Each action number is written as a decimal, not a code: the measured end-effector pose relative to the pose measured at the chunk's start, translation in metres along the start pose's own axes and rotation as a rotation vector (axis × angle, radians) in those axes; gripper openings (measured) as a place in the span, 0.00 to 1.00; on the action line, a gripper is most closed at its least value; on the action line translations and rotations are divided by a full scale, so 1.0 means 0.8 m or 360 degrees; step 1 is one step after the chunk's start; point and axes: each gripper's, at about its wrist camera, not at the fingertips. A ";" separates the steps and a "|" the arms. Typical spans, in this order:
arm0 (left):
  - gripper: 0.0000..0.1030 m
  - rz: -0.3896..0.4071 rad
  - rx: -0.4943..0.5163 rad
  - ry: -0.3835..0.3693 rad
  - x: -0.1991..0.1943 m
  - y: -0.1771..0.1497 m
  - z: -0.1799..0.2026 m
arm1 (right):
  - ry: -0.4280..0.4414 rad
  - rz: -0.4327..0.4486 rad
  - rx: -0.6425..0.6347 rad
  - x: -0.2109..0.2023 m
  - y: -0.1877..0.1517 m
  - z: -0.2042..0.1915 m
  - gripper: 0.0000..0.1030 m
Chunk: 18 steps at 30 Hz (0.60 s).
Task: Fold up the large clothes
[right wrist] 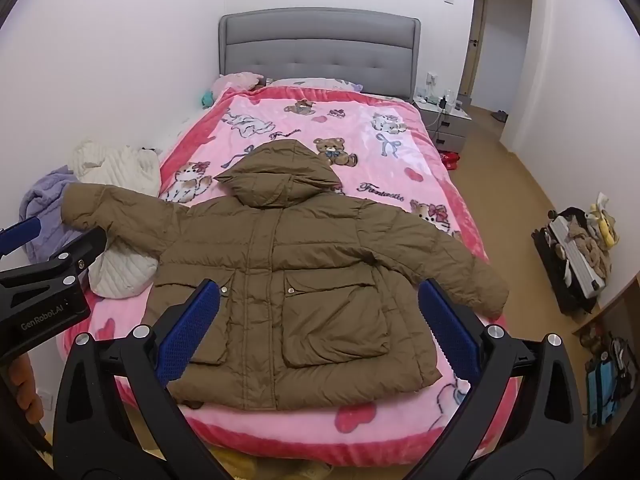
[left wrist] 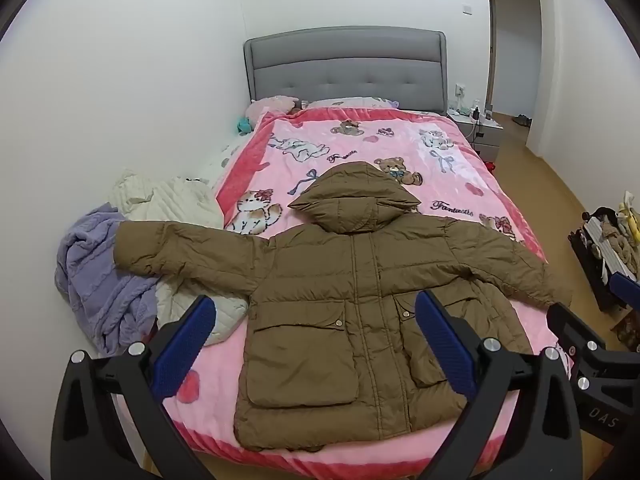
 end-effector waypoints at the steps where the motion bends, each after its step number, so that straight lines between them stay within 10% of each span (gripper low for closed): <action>1: 0.95 0.0001 0.0005 0.0002 0.000 0.000 0.000 | -0.0004 -0.0008 0.0002 0.001 0.000 0.000 0.92; 18: 0.95 0.0006 0.0046 0.0033 0.005 0.000 0.000 | -0.0008 0.0002 0.0000 0.002 0.005 -0.001 0.92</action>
Point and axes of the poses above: each gripper's, at about its wrist camera, not at the fingertips, and x roughly the way its jaws point, z to its right, y to its top, and after that the axes turned 5 degrees about x, right-handed
